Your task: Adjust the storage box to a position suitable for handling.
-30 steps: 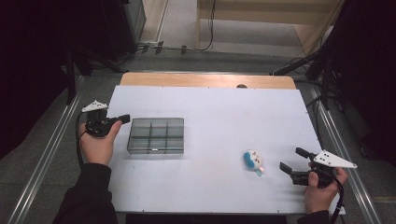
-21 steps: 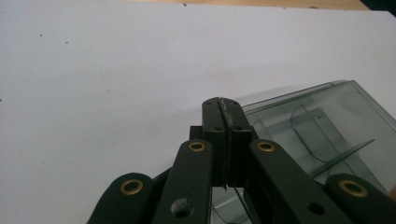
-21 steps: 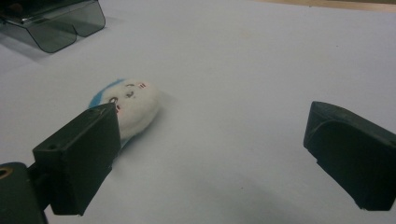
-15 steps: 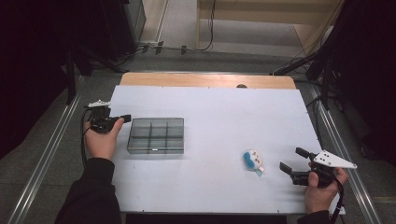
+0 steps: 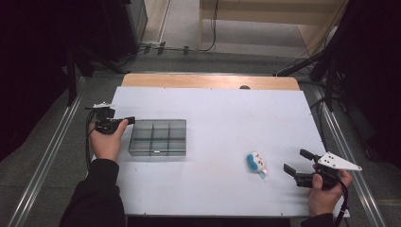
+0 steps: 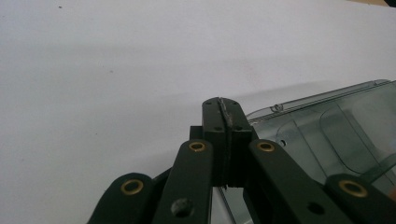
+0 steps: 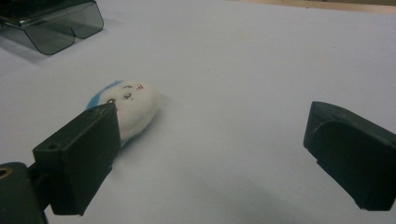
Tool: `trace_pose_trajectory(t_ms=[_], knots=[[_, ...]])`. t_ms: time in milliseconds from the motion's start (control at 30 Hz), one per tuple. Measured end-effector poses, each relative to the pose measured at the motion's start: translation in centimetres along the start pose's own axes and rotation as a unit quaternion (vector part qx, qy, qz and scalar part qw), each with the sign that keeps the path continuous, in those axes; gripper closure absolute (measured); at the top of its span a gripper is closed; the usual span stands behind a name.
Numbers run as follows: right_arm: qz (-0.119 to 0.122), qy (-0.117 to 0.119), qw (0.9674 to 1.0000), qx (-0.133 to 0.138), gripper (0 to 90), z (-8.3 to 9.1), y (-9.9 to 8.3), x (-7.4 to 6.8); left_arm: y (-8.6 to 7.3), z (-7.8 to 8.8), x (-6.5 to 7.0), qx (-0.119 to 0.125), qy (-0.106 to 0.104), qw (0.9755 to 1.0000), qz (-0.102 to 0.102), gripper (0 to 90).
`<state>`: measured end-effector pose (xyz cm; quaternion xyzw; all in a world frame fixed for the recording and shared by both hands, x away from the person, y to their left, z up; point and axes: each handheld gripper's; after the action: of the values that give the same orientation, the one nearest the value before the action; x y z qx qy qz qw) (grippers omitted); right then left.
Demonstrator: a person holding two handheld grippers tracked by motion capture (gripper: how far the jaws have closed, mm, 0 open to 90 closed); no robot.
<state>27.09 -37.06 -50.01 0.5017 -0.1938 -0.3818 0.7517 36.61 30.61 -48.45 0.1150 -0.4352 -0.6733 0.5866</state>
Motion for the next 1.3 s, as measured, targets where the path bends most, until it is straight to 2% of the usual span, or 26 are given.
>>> trace_pose_trajectory(t_ms=[300, 400, 533, 900, 1000, 1300], knots=[[0.000, -0.001, 1.0000, 0.000, 2.7, 0.0, 0.0, 0.0, 0.0, -0.3, 0.0, 0.004, -0.007, 1.0000, 0.001, 90.0], [0.000, -0.002, 1.0000, 0.000, 2.7, 0.0, 0.0, 0.0, 0.1, -0.6, 0.4, 0.001, -0.009, 0.9999, -0.005, 90.0], [-0.001, -0.002, 1.0000, 0.000, 2.7, 0.0, 0.0, 0.0, 0.1, -1.3, 1.1, -0.007, -0.019, 0.9997, -0.016, 90.0], [0.000, -0.002, 1.0000, 0.000, 2.7, 0.0, 0.0, 0.0, 0.1, -2.5, 2.6, -0.011, -0.044, 0.9986, -0.027, 90.0], [-0.001, -0.002, 1.0000, 0.000, 2.7, 0.0, 0.0, 0.0, 0.3, -2.9, 3.4, -0.021, -0.053, 0.9976, -0.040, 90.0], [0.000, -0.002, 1.0000, 0.000, 2.7, 0.0, 0.0, 0.0, 0.8, -3.6, 5.2, -0.025, -0.073, 0.9953, -0.058, 90.0]])
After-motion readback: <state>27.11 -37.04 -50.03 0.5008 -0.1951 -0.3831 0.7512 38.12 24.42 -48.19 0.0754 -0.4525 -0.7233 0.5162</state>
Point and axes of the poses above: each handheld gripper's, and its own axes: z roughly backward along the jaws, y roughly out of its top, x roughly to its right, and after that the axes turned 1 degree about -y, right-handed
